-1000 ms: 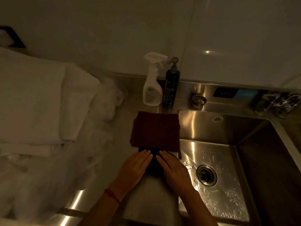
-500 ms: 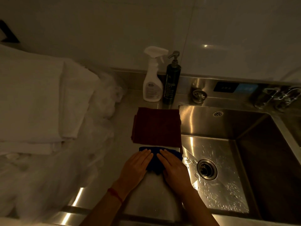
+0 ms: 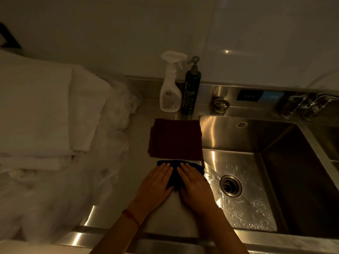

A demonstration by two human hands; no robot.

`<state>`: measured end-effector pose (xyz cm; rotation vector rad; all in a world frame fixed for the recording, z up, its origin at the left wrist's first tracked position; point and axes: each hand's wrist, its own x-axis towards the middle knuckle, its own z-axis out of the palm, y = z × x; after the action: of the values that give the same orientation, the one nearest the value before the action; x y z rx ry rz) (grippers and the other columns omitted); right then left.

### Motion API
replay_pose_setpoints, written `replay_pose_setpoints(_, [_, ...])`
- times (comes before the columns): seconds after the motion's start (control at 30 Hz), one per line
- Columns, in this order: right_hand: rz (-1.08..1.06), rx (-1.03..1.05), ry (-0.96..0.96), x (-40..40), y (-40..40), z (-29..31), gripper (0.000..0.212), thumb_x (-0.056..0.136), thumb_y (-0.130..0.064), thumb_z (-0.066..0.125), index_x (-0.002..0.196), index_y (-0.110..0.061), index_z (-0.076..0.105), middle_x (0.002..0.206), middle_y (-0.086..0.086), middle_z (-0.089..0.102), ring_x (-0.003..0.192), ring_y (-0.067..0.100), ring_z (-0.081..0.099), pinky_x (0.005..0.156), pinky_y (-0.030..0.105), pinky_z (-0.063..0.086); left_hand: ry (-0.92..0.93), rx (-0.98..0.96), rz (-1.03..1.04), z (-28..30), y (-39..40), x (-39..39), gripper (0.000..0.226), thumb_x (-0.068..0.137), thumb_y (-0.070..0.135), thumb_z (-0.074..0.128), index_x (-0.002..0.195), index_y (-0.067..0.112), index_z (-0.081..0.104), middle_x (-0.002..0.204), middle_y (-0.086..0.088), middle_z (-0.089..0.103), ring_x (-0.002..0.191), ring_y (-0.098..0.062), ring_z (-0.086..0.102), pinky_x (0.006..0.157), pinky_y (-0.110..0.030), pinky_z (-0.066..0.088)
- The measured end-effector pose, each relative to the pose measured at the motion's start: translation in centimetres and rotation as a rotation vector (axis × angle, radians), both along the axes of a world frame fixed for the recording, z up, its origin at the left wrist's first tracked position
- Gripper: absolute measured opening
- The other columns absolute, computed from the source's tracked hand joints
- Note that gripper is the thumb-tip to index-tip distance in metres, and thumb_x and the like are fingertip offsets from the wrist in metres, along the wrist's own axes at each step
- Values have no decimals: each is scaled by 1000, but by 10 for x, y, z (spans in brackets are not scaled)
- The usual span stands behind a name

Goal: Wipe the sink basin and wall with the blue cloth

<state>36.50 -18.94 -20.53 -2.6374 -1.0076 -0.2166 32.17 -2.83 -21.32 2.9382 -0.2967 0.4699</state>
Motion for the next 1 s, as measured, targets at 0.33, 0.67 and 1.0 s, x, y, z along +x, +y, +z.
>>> replay_pose_setpoints(0.33, [-38, -54, 136, -17, 1, 3, 58, 84, -17, 64, 136, -7, 40, 143, 14, 39, 132, 33, 36, 108, 46, 21, 140, 84, 42, 15, -7, -16, 79, 102, 40, 3, 103, 9, 75, 110, -6, 73, 101, -18, 71, 105, -23, 36])
replay_pose_setpoints(0.67, [-82, -92, 226, -22, 1, 9, 52, 97, -30, 36, 145, -17, 21, 155, 5, 14, 143, 20, 9, 114, 29, 5, 85, 114, 32, 16, -7, -17, 63, 45, 48, 90, 97, 14, 78, 103, -3, 75, 93, -16, 73, 72, -31, 59])
replay_pose_setpoints(1.0, [-176, -60, 211, -23, -6, 33, 50, 96, -33, 36, 144, -21, 26, 154, 0, 21, 140, 14, 17, 113, 26, 17, 125, 4, 63, 32, -12, -16, 60, 57, 43, 87, 106, 12, 74, 113, -6, 72, 102, -18, 70, 82, -33, 57])
